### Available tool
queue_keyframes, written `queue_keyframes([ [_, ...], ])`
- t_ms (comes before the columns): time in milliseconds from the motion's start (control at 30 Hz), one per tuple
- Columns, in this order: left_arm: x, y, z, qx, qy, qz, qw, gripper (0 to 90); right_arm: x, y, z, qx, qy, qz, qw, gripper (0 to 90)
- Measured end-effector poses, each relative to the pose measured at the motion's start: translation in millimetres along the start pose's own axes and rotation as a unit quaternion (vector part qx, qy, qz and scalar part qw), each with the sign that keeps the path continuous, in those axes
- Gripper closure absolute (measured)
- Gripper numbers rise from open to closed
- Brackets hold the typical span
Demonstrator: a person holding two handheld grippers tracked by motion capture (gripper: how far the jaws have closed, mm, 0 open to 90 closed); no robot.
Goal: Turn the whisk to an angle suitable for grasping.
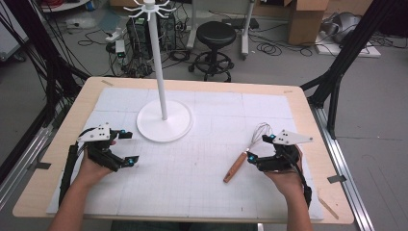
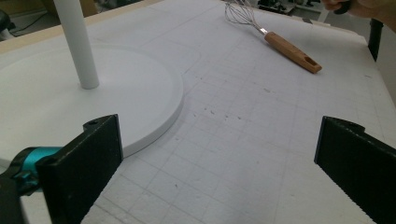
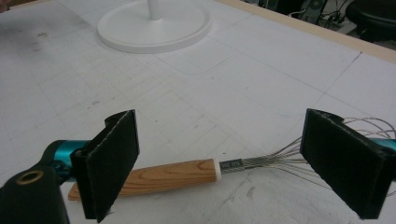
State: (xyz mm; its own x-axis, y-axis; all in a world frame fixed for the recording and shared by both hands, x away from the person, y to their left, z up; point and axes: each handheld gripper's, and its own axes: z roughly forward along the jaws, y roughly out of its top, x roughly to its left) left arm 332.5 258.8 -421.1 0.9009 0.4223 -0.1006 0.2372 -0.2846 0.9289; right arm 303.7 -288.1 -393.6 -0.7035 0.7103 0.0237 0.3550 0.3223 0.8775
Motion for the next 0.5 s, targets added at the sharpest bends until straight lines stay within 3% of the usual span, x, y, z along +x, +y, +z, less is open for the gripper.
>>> queue_keyframes([
  [333,-1.8,-0.1,2.1,0.003,0.001,0.002,1.0000,1.7,3.6,-0.2,-3.8,0.015,-0.010,-0.015,0.9997,10.8],
  [433,-1.5,1.4,0.8,-0.006,0.000,0.003,1.0000,1.7,5.8,1.3,-6.7,0.015,-0.006,-0.020,0.9997,19.8],
  [467,-1.5,1.8,0.3,-0.008,0.000,0.005,1.0000,1.7,7.2,2.4,-7.2,0.020,0.014,-0.029,0.9993,29.2],
  [500,-1.9,2.2,-0.1,-0.009,0.000,0.006,0.9999,1.7,8.3,2.8,-7.2,0.022,0.016,-0.034,0.9991,34.7],
])
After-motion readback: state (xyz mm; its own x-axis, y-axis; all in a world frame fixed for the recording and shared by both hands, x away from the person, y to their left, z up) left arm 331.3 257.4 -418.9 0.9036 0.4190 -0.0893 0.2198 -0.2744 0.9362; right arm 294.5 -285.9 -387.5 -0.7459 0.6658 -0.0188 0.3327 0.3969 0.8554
